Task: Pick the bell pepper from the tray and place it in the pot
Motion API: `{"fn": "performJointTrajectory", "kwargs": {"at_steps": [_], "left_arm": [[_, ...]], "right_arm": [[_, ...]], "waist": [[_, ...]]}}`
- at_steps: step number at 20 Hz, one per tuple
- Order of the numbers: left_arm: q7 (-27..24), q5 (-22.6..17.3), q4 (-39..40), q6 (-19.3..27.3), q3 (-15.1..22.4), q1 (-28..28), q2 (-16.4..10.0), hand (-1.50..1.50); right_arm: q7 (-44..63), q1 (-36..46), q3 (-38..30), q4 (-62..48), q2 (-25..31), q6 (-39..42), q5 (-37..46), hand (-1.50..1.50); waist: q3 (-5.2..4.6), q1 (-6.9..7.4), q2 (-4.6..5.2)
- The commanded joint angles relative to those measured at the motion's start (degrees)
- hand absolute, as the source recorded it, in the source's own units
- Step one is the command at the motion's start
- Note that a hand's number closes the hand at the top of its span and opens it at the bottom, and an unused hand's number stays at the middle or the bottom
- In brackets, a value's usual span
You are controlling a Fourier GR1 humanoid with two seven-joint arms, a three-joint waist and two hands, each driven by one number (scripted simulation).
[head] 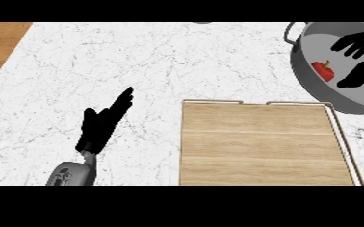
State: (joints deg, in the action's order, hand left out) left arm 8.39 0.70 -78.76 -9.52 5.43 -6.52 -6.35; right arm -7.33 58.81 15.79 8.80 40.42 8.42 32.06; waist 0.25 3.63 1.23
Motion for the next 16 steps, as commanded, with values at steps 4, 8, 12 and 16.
{"fn": "performJointTrajectory", "kwargs": {"at_steps": [4, 8, 12, 16], "left_arm": [[0.95, 0.37, -0.37, 0.44, 0.02, 1.2, -0.13, 0.0], [1.34, -0.96, -0.63, 0.43, -1.63, 0.02, -0.38, 0.0], [-0.97, -0.5, -0.73, -0.53, -1.17, 1.9, -1.04, 0.0], [0.4, -0.2, 0.31, 0.99, -1.18, 0.25, 0.49, 0.0]], "right_arm": [[-6.71, 2.08, -15.1, 1.42, -3.11, -7.34, -14.49, -1.5], [-7.75, 3.85, -23.88, 0.84, 0.66, -9.2, -22.54, -1.5], [-9.51, 2.07, -29.59, -0.28, 5.0, -12.68, -27.33, -1.5], [-12.77, 0.63, -33.62, -0.6, 10.56, -9.49, -30.79, -1.5]], "waist": [[0.09, -0.93, -0.36], [0.03, -1.23, -0.31], [-0.03, -1.41, -0.26], [0.02, -1.44, 0.02]]}}
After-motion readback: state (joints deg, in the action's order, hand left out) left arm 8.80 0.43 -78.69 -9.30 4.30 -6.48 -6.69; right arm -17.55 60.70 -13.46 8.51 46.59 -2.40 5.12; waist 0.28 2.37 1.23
